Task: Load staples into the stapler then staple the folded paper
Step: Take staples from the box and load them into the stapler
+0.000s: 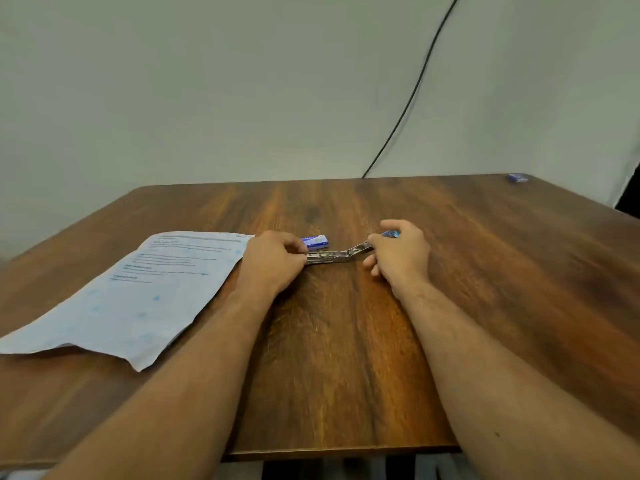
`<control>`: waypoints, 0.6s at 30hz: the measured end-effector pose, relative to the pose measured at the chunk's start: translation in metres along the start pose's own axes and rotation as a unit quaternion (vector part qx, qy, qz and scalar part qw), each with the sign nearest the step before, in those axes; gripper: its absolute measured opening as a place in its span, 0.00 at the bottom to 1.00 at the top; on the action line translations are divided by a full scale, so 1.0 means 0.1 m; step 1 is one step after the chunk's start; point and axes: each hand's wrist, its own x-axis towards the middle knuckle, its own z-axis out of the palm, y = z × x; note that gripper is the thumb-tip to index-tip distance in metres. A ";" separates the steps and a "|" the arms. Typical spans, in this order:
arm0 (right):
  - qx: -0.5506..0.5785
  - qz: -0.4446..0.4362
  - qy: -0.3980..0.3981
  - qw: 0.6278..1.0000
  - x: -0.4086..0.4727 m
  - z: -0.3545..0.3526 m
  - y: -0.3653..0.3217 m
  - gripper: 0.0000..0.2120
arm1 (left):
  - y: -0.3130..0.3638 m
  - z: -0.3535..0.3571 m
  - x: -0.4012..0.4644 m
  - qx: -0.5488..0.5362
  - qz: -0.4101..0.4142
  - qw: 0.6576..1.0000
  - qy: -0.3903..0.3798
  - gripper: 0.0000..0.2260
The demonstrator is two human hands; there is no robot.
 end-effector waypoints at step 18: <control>-0.154 -0.033 -0.024 0.987 -0.01 0.10 0.01 0.13 | 0.01 0.00 -0.03 0.011 0.003 1.000 -0.018 0.08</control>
